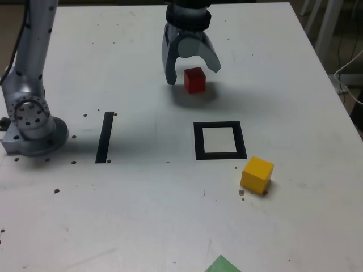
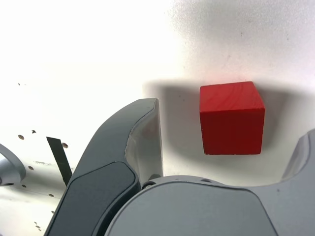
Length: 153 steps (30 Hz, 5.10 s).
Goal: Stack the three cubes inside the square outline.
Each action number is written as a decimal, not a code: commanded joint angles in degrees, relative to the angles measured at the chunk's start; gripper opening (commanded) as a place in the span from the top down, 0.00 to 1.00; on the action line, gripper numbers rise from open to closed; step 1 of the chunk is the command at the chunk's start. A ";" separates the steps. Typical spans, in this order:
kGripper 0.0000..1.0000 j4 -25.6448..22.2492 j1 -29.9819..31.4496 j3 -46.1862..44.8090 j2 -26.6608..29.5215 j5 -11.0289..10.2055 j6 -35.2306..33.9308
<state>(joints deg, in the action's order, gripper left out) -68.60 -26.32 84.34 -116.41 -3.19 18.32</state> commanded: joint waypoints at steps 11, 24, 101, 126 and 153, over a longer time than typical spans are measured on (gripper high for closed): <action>0.26 0.30 0.11 0.57 -0.74 1.07 0.31; 0.37 1.84 -0.30 0.55 -1.34 1.58 1.11; 0.65 3.47 24.77 -3.21 8.83 8.03 -8.90; 0.65 4.46 27.15 -1.96 2.88 7.95 -11.99; 0.60 7.18 27.19 -0.98 -0.46 8.15 -11.41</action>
<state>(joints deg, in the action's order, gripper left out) -61.51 0.74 83.14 -116.54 4.79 6.74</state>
